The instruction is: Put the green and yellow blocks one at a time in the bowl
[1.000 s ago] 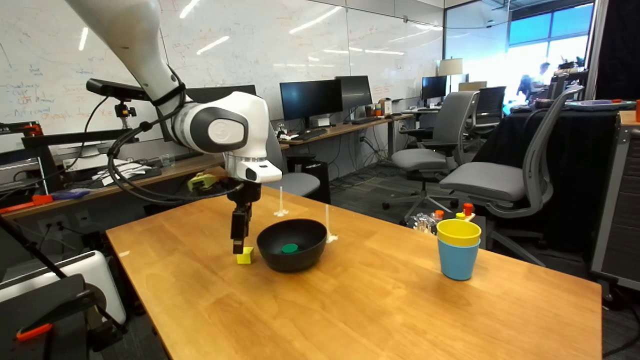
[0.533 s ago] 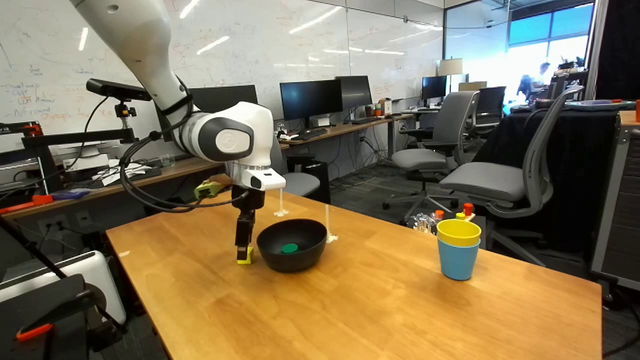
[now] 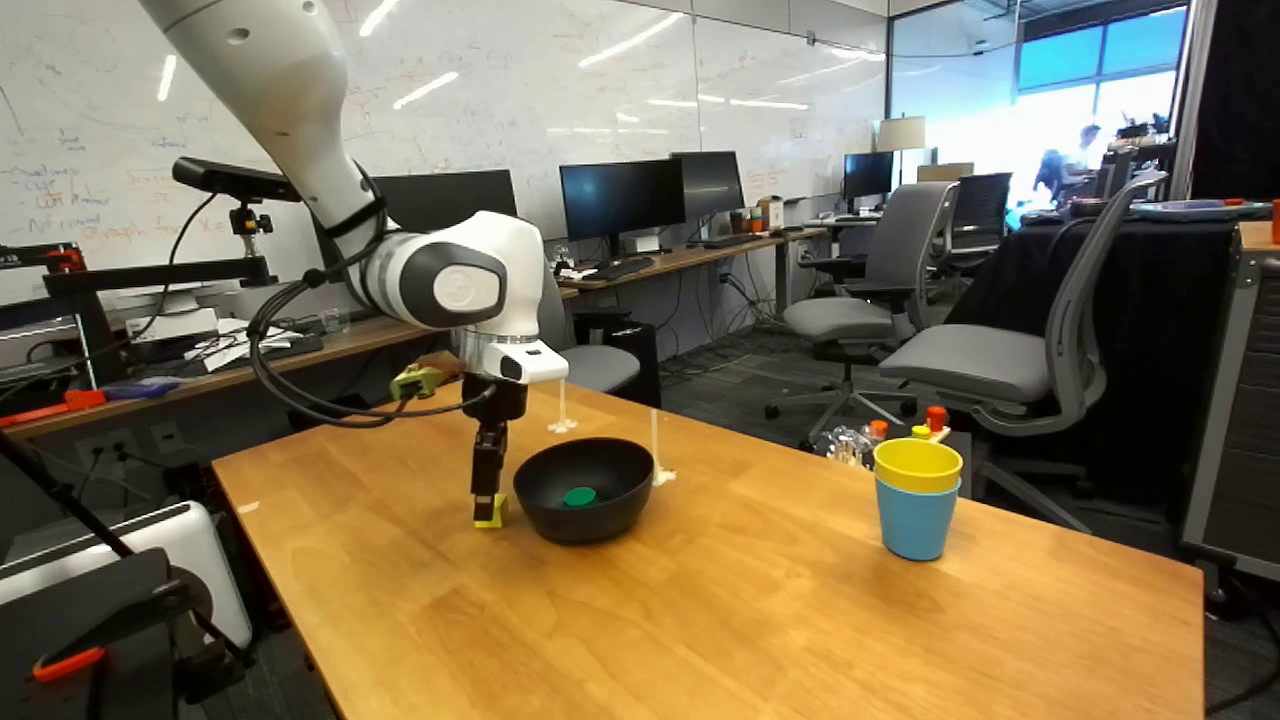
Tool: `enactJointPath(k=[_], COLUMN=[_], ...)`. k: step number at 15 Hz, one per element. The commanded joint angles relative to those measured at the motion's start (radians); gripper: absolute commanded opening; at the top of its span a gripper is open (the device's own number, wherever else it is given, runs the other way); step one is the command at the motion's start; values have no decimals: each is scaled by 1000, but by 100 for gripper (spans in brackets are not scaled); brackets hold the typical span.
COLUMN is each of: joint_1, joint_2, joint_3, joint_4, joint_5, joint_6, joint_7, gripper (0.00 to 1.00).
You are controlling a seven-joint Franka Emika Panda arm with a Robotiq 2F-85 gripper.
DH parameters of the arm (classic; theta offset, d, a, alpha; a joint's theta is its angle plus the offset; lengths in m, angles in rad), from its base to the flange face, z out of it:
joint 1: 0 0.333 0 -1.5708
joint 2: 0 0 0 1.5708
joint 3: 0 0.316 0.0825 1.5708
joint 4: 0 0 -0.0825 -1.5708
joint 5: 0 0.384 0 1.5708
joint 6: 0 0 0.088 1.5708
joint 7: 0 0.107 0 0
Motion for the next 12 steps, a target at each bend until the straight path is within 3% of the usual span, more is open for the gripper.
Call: enactJointPath(k=[1, 6, 12], joint_1=[18, 19, 15], joint_2=[2, 1, 0], joint_3=[-4, -2, 4], joint_4=[26, 28, 27], joint_5=[-7, -6, -3], joint_6=[-30, -41, -32], joint_7=[-4, -12, -32], gripper=[49, 11, 8])
